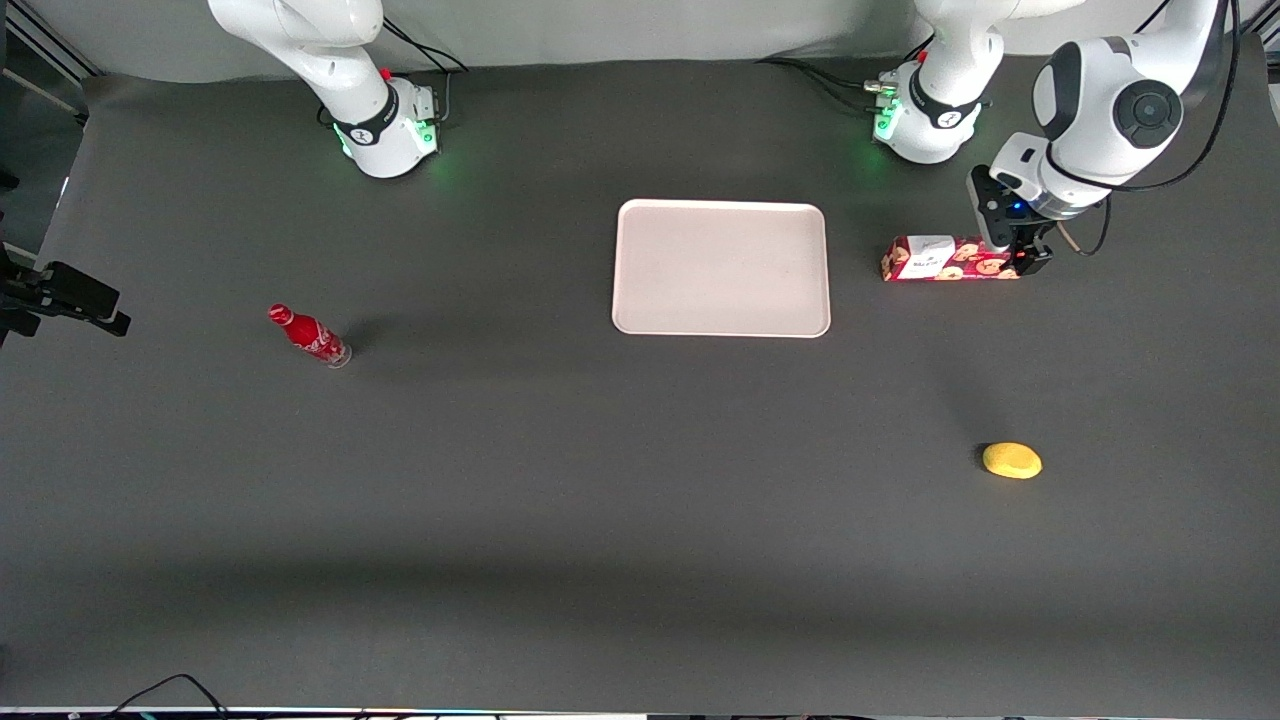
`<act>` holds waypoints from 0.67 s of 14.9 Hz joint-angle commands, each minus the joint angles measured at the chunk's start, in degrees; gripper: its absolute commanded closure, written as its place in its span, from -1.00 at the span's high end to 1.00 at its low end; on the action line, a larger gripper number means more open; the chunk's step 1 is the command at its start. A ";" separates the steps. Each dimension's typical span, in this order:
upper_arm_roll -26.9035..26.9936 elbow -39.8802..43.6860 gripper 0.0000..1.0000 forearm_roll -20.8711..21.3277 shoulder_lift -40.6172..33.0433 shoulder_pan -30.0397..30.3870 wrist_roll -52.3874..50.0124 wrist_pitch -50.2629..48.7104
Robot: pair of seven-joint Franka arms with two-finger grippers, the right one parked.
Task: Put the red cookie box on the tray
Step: 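Move the open left gripper over the red cookie box and lower it, then close the left gripper on the end of the cookie box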
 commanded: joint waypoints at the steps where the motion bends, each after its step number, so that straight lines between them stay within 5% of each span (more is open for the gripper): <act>1: -0.17 -5.65 1.00 -1.29 -0.01 0.60 3.47 6.13; 10: -0.17 -6.88 1.00 -2.70 7.55 0.51 4.27 12.74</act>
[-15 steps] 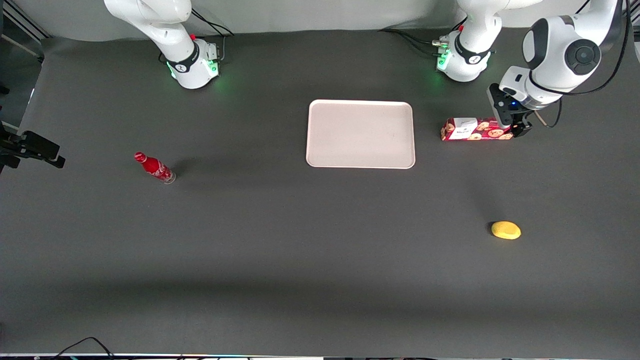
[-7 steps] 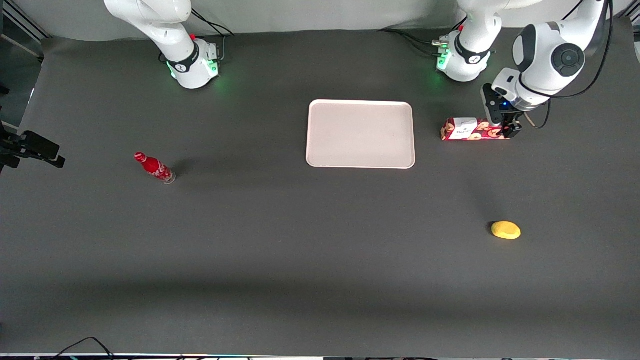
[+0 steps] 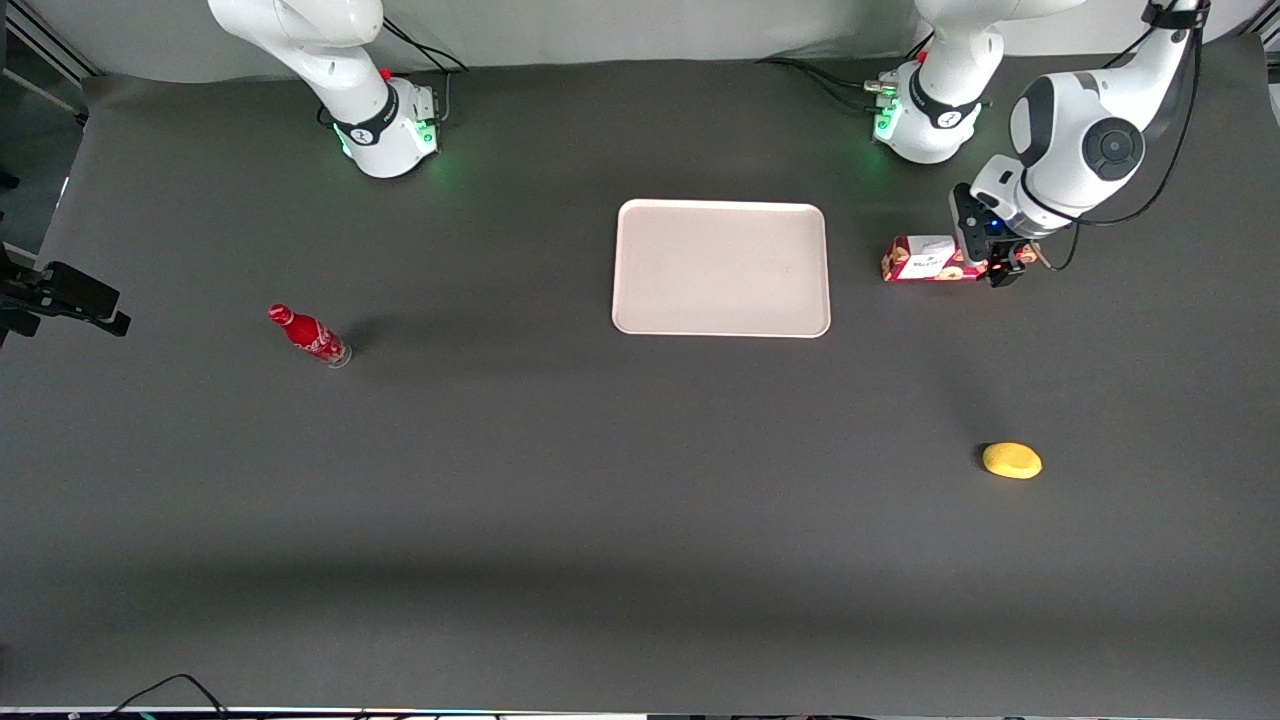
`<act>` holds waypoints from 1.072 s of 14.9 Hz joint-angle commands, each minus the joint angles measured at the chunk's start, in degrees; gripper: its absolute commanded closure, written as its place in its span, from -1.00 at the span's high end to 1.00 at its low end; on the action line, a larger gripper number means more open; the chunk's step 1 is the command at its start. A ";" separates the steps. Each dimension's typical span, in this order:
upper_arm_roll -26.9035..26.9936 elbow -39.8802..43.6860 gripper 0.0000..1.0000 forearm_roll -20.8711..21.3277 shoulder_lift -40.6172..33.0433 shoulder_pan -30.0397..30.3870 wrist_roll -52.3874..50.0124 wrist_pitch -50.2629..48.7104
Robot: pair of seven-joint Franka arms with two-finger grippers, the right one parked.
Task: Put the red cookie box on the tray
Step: 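Close the left gripper on the end of the cookie box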
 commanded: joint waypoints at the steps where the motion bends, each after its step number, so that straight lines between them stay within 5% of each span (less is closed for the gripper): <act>1: -0.25 -4.69 1.00 -1.17 -1.33 0.48 1.86 3.09; 11: -0.25 -4.69 0.92 -1.44 3.15 0.57 1.95 3.44; 14: -0.25 -4.52 -0.49 -2.14 3.77 0.57 1.95 3.36; 16: -0.43 -4.26 -1.00 -2.14 3.86 0.57 1.95 3.18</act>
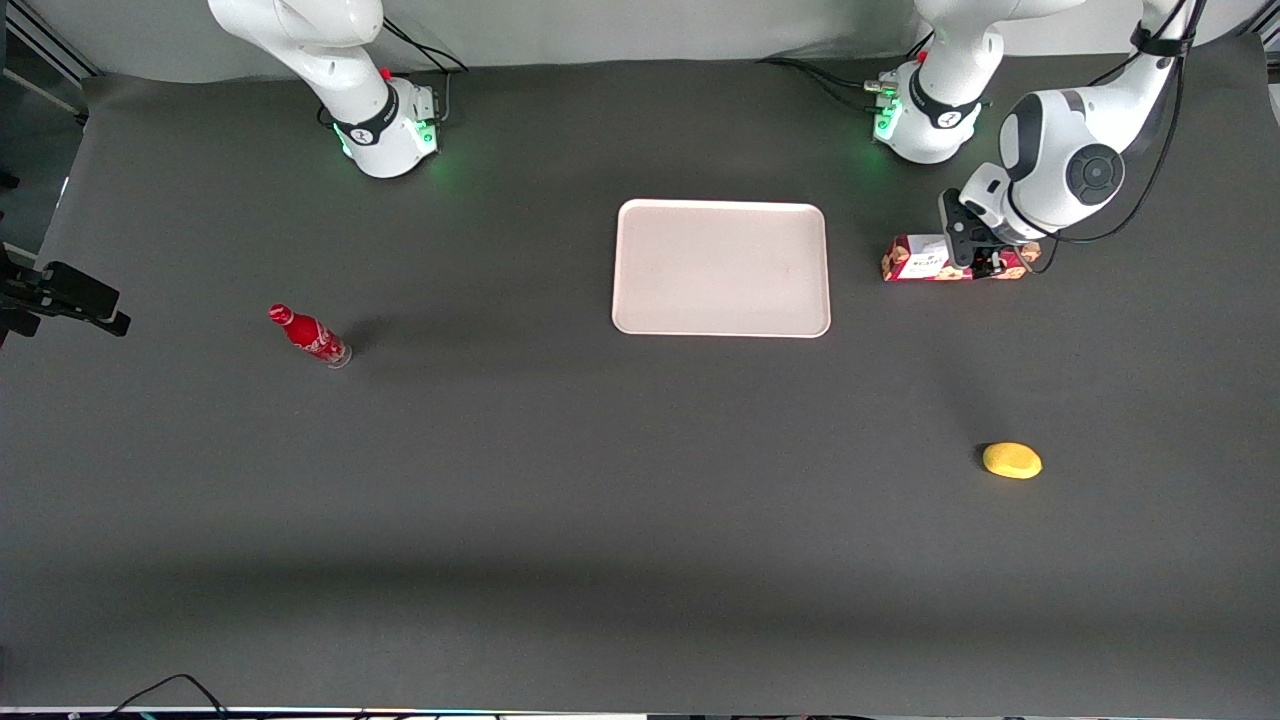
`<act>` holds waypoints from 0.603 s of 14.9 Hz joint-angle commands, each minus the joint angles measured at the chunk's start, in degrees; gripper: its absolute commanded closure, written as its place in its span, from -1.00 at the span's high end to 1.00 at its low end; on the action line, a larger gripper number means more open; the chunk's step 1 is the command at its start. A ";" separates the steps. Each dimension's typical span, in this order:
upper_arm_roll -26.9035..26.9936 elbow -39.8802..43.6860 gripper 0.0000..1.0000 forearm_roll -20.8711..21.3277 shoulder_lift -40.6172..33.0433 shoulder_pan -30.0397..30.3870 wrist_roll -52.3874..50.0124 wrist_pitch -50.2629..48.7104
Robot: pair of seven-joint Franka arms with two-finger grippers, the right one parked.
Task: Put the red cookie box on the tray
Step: 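Close the left gripper on the end of the cookie box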
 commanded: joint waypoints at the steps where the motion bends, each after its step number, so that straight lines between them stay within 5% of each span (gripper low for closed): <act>1: -0.43 -4.00 -1.00 -1.14 -2.10 0.53 1.51 2.93; 9: -0.52 3.28 -1.00 -1.49 -1.92 0.88 1.42 1.62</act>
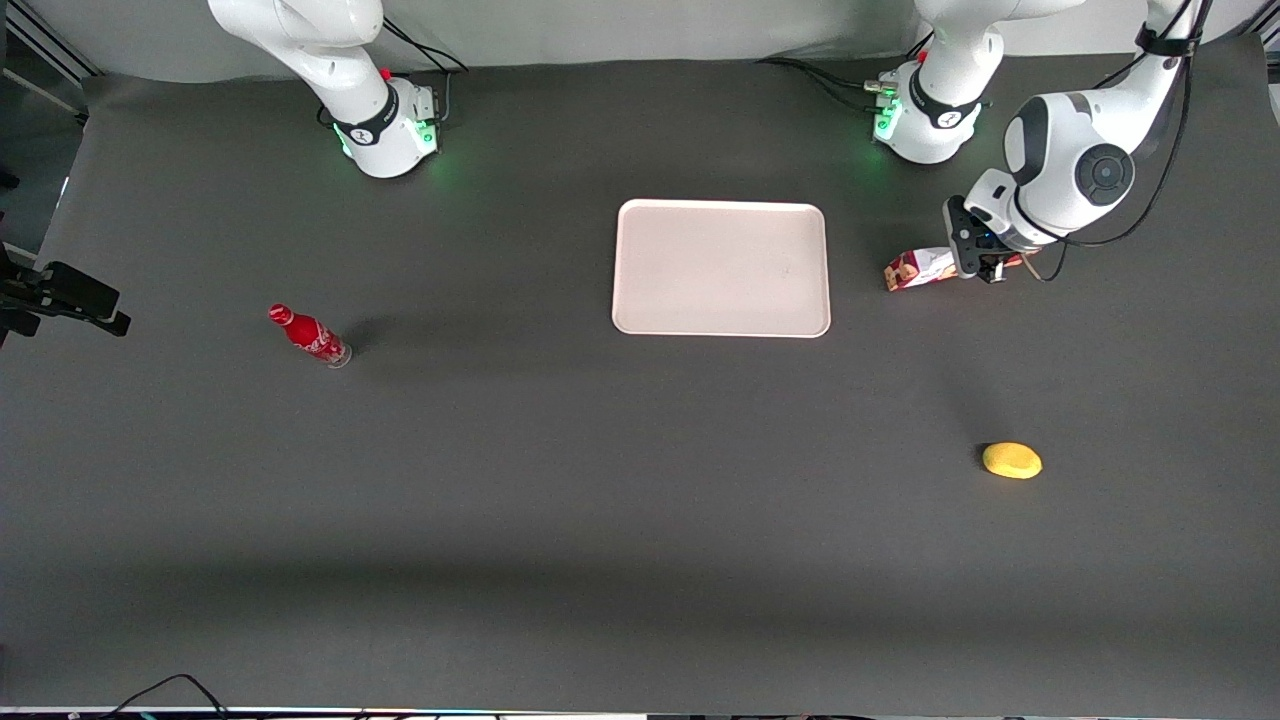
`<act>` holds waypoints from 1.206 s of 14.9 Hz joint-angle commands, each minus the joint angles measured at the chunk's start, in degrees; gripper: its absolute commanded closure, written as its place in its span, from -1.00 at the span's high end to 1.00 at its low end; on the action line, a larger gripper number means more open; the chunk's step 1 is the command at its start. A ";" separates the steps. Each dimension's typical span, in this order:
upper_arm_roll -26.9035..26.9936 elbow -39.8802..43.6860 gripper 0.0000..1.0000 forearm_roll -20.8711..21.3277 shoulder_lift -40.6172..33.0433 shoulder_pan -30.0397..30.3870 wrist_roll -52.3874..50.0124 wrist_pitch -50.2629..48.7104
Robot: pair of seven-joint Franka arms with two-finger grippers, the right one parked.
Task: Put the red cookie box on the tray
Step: 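Lift the cookie box upright with the left gripper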
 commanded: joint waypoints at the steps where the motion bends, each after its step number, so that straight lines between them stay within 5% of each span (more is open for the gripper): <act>1: -0.32 3.37 -1.00 -1.01 -2.02 0.87 1.36 -0.63; 13: 1.88 44.50 -1.00 1.17 -4.83 0.87 1.00 -42.97; 18: 3.20 47.17 -1.00 1.89 -4.75 0.87 -2.58 -46.08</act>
